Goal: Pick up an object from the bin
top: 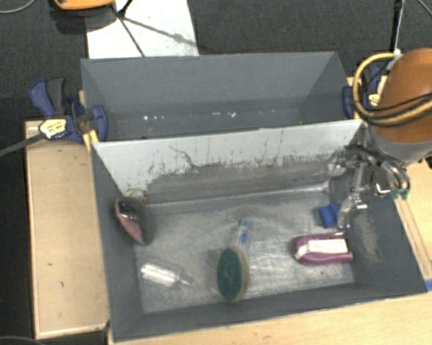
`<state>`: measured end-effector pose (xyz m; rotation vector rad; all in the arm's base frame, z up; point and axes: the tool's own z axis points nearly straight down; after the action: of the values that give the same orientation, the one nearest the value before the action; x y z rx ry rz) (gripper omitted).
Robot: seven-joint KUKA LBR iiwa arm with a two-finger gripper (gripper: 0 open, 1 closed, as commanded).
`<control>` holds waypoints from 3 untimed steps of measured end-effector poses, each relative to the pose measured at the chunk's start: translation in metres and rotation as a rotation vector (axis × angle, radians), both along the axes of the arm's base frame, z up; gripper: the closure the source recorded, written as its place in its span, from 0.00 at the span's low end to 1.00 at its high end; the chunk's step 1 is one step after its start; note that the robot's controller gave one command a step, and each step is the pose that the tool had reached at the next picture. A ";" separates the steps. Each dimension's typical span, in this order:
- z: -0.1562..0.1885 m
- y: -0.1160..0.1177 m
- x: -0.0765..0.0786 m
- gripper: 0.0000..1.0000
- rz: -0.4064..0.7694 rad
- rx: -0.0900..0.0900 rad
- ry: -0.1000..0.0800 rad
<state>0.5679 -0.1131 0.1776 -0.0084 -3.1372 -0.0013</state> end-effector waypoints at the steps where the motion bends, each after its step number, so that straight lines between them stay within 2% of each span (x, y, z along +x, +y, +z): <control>1: -0.090 -0.025 0.013 0.00 -0.036 -0.002 -0.016; 2: -0.097 -0.033 0.019 0.00 -0.037 0.011 -0.004; 3: -0.092 -0.028 0.009 0.00 0.274 0.011 -0.021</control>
Offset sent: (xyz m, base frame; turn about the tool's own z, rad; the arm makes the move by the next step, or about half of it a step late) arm 0.0099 -0.0278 -0.1076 0.0325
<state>0.5769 -0.1409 0.0857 0.4234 -3.1297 -0.0182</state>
